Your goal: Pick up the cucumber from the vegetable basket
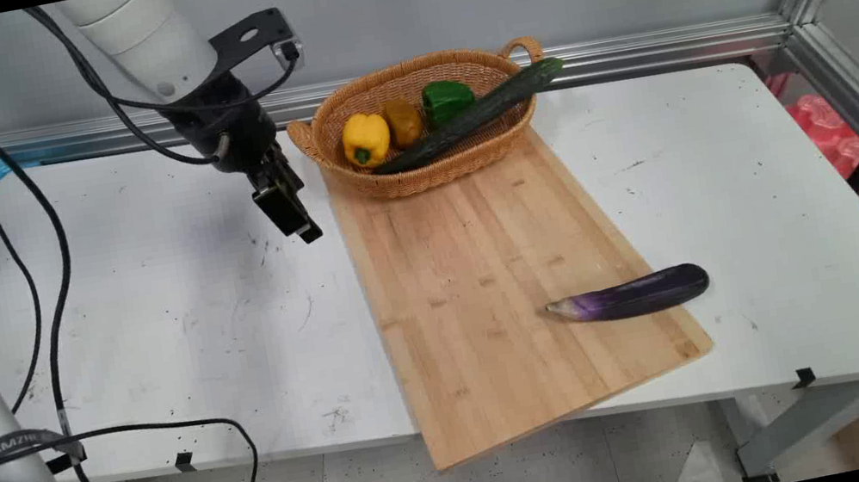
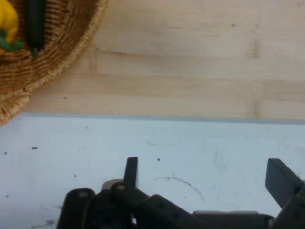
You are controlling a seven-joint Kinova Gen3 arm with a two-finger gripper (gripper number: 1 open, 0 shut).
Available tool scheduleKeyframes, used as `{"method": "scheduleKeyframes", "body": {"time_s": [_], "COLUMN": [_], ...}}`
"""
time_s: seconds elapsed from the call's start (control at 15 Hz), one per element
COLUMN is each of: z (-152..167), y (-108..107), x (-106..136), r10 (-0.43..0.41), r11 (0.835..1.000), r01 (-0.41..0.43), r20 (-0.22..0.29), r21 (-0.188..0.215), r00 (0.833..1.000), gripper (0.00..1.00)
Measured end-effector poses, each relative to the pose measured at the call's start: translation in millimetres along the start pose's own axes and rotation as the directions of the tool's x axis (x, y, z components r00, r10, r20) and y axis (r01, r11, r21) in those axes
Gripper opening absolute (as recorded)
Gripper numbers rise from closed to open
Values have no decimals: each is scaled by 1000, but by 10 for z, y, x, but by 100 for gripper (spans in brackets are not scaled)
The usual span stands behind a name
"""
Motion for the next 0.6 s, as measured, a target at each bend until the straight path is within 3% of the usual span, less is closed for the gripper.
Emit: {"method": "scheduleKeyframes", "body": {"time_s": [0.27,0.6], "z": [25,67], "y": [-130,-476], "x": [125,556], "r10": [18,62], "r11": [999,989], "r01": [-17,-47], "r20": [-23,-103], "r21": [48,139], "r00": [1000,993], "gripper": [100,100]}}
